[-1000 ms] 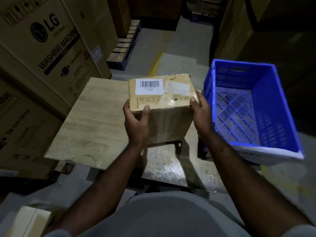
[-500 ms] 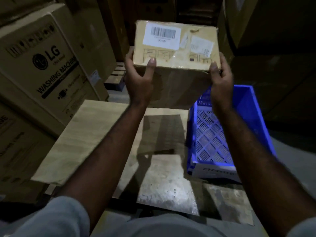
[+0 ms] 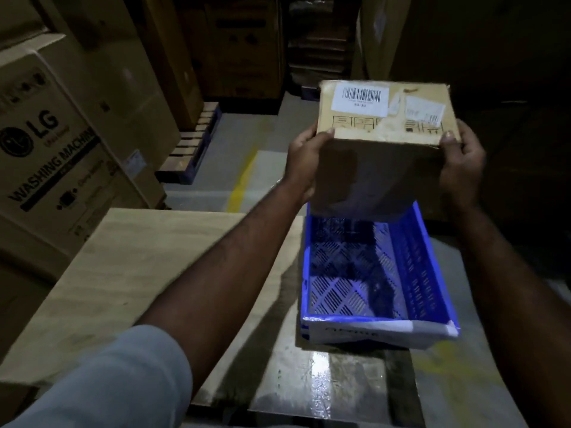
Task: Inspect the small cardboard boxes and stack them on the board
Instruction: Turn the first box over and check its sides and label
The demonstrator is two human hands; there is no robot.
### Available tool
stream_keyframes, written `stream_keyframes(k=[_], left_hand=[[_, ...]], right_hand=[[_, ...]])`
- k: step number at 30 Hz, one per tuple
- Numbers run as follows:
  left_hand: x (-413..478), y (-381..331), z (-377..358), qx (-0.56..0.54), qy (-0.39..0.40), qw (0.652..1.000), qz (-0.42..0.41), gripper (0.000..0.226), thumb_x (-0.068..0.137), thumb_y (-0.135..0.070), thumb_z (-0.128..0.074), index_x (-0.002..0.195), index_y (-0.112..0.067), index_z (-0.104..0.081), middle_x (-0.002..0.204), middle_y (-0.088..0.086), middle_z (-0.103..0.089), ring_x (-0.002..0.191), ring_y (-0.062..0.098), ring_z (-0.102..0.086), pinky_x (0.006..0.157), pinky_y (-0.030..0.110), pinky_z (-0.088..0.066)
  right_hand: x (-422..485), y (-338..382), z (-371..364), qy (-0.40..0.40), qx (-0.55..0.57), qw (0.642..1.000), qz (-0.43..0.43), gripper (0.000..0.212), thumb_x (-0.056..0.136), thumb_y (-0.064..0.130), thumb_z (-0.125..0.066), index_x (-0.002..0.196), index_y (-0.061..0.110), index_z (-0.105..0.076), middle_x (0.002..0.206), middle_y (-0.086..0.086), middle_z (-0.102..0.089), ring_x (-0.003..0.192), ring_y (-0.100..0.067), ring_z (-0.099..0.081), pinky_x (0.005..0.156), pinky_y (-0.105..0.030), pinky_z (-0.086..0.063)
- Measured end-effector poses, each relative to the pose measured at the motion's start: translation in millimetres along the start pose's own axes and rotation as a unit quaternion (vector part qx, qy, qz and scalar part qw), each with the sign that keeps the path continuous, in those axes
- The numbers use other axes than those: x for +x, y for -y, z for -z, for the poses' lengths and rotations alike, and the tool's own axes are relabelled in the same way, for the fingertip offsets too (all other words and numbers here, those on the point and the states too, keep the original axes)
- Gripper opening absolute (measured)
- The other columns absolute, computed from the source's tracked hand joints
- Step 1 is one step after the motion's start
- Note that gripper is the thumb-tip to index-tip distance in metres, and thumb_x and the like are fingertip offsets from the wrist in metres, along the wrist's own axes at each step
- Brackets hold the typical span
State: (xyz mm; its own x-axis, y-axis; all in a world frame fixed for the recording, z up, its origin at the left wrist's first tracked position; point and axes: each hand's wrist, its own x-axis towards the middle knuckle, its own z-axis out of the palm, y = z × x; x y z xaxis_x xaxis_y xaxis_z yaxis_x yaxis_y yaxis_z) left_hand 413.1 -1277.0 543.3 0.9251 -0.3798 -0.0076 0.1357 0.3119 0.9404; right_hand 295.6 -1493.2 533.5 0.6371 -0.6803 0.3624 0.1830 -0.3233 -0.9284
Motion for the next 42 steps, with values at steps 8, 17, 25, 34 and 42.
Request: stream_keyframes(k=[8, 17, 25, 34, 42], left_hand=[[23.9, 12.0, -29.6, 0.004, 0.051, 0.999, 0.015, 0.058, 0.085, -0.019, -0.069, 0.14, -0.003, -0.059, 0.124, 0.018, -0.071, 0.119, 0.035, -0.067, 0.109, 0.053, -0.048], [29.1, 53.6, -22.2, -0.006, 0.016, 0.998, 0.059, 0.035, 0.099, 0.0, -0.056, 0.133, 0.004, -0.061, 0.105, 0.013, -0.076, 0.091, 0.022, -0.075, 0.08, 0.032, -0.061], [39.4, 77.2, 5.8, 0.034, 0.009, 0.993, 0.112, 0.037, 0.098, 0.011, -0.04, 0.125, 0.0, -0.063, 0.094, 0.007, -0.077, 0.079, 0.013, -0.076, 0.065, 0.022, -0.057], [48.9, 115.0, 29.0, 0.073, 0.011, 0.99, 0.12, 0.048, 0.096, 0.015, -0.039, 0.138, 0.0, -0.057, 0.132, 0.022, -0.064, 0.104, 0.025, -0.07, 0.088, 0.03, -0.06], [52.1, 123.9, 29.2, 0.368, -0.031, 0.929, 0.019, 0.043, 0.1, -0.015, -0.057, 0.142, -0.023, -0.057, 0.127, 0.001, -0.071, 0.114, 0.023, -0.066, 0.101, 0.034, -0.051]], right_hand=[[19.0, -21.7, 26.4, -0.058, -0.01, 0.998, -0.029, 0.04, 0.109, 0.015, -0.047, 0.148, 0.003, -0.048, 0.123, 0.003, -0.064, 0.105, 0.01, -0.067, 0.088, -0.016, -0.053], [25.5, -59.1, 25.2, -0.013, -0.012, 0.998, -0.067, 0.047, 0.101, 0.028, -0.052, 0.144, 0.01, -0.057, 0.124, 0.0, -0.067, 0.103, 0.007, -0.066, 0.088, -0.016, -0.052], [24.3, -109.3, 8.1, 0.064, -0.015, 0.991, -0.118, 0.05, 0.099, 0.018, -0.056, 0.146, 0.003, -0.05, 0.136, -0.017, -0.064, 0.123, -0.03, -0.064, 0.103, -0.044, -0.054], [16.1, -115.8, -0.8, 0.137, -0.071, 0.981, -0.116, 0.058, 0.105, -0.005, -0.05, 0.158, 0.006, -0.03, 0.148, -0.016, -0.052, 0.128, -0.029, -0.058, 0.108, -0.046, -0.049], [22.4, -130.5, -0.6, 0.194, -0.142, 0.966, -0.094, 0.043, 0.11, 0.015, -0.049, 0.153, 0.012, -0.051, 0.153, -0.011, -0.051, 0.139, -0.029, -0.052, 0.116, -0.049, -0.044]])
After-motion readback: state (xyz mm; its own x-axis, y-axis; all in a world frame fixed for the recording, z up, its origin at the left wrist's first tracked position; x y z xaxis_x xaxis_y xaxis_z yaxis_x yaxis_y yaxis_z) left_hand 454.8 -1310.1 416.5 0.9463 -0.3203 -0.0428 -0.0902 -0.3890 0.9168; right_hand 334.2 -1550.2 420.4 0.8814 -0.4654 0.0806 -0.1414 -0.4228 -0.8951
